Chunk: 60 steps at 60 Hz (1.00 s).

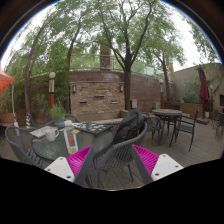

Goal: Pour water

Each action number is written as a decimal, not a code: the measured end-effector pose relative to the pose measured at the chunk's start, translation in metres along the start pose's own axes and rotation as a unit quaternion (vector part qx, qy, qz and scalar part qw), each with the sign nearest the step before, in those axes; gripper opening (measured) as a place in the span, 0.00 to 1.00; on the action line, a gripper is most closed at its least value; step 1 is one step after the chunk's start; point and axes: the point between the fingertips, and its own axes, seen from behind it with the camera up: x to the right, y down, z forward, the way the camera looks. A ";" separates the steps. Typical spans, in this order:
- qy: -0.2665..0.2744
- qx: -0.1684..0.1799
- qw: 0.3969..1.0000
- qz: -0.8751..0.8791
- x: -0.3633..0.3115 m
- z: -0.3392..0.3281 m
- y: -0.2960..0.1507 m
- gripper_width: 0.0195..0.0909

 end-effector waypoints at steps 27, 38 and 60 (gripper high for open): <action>-0.076 0.007 0.997 -0.008 -0.100 0.064 0.020 0.90; -0.120 0.008 0.993 -0.014 -0.178 0.122 0.038 0.89; -0.096 0.024 0.995 -0.025 -0.247 0.226 0.043 0.88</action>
